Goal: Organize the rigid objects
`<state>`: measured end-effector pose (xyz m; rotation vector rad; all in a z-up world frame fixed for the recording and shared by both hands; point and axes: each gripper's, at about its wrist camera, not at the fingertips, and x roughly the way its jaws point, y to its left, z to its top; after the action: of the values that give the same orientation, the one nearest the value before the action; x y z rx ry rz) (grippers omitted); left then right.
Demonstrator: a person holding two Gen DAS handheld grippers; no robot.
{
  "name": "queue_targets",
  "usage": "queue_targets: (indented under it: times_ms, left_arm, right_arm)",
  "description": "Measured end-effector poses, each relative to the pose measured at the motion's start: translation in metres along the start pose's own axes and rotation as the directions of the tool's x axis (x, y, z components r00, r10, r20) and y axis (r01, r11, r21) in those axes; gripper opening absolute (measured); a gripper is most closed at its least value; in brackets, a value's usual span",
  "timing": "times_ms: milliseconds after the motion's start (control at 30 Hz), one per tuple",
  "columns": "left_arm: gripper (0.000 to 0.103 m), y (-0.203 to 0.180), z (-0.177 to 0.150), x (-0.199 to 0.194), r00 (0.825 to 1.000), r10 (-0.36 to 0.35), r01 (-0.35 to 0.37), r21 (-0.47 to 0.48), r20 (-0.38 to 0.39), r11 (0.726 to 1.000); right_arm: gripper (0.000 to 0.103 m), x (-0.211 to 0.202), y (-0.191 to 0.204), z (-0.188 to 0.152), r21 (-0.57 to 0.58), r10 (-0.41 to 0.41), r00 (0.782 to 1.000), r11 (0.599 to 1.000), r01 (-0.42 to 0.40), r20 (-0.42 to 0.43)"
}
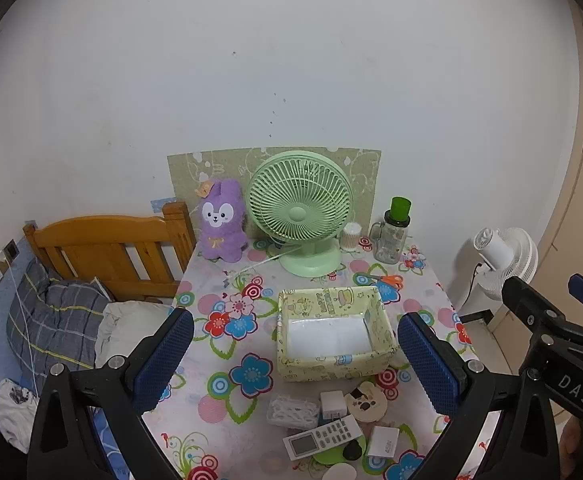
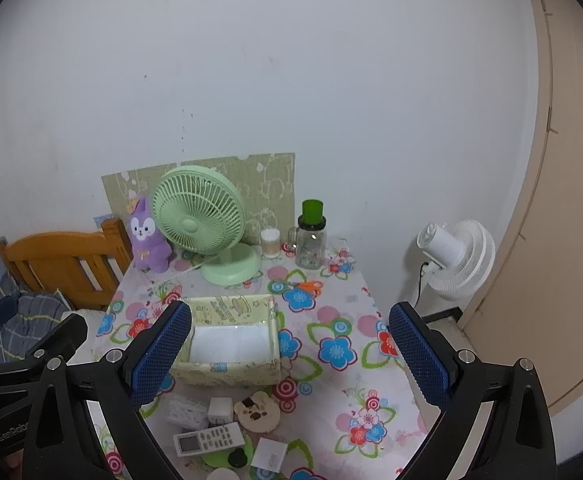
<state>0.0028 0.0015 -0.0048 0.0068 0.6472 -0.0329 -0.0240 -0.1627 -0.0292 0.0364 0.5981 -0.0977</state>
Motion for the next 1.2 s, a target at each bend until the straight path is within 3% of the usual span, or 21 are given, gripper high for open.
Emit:
queue_targets:
  times_ms: [700,1200]
  left_arm:
    - [0.103,0.003,-0.027,0.038,0.997,-0.039,0.042,0.046,-0.064,0.998]
    - [0.103,0.007,-0.063,0.081,0.990,-0.078,0.091,0.113,-0.122,0.989]
  right_arm:
    - [0.101,0.042,0.005,-0.028,0.019,0.012,0.997,1.000,-0.011,-0.079]
    - [0.101,0.080,0.006,-0.071,0.064,0.055,0.982,0.997,-0.044,-0.178]
